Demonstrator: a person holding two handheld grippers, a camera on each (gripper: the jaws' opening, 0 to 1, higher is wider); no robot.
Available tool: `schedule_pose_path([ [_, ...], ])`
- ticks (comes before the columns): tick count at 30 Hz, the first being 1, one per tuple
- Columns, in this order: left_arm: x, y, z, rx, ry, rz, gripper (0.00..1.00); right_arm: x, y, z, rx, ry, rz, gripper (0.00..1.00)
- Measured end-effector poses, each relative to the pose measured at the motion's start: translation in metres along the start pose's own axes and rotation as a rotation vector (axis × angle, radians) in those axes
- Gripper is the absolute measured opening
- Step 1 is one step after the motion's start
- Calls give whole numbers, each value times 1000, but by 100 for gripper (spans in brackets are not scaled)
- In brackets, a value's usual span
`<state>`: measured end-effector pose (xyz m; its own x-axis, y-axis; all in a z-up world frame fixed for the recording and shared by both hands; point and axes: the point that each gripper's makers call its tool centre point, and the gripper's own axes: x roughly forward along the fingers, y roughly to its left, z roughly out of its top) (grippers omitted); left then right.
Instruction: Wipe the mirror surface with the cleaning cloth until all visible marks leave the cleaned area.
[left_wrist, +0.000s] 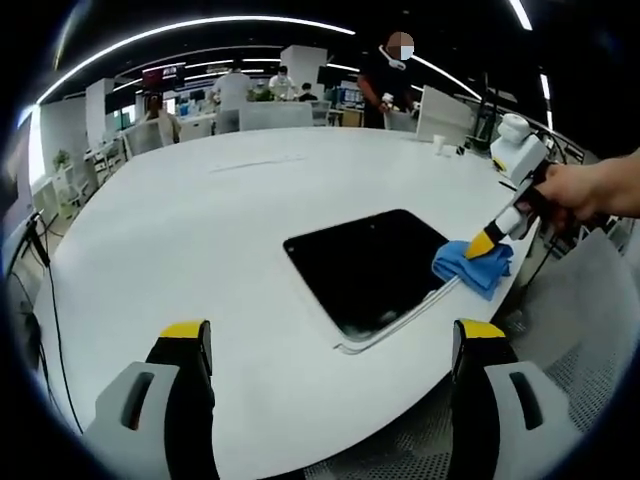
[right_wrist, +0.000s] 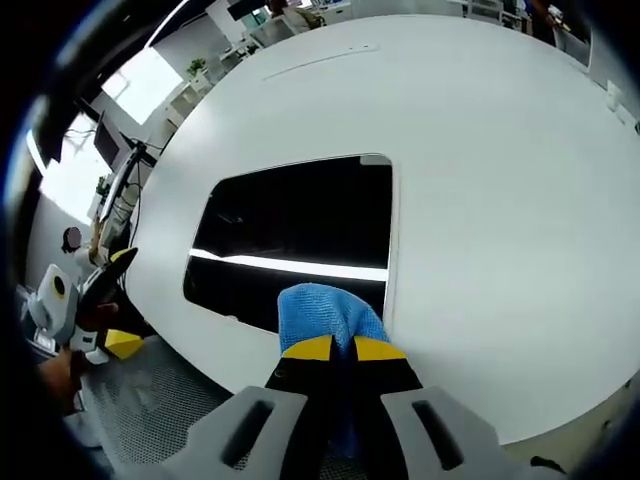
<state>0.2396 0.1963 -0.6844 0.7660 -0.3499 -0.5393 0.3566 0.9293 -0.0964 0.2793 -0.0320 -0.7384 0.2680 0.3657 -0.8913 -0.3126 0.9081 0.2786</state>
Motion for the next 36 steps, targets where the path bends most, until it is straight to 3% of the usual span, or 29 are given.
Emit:
schedule_pose_path([
  [14, 0, 3, -1, 13, 3, 5, 99, 4, -4, 12, 13, 1, -3, 0],
  [30, -3, 14, 5, 24, -30, 59, 99, 16, -12, 50, 10, -23, -31, 0],
  [36, -3, 15, 6, 30, -40, 51, 99, 21, -14, 66, 8, -28, -43, 0],
])
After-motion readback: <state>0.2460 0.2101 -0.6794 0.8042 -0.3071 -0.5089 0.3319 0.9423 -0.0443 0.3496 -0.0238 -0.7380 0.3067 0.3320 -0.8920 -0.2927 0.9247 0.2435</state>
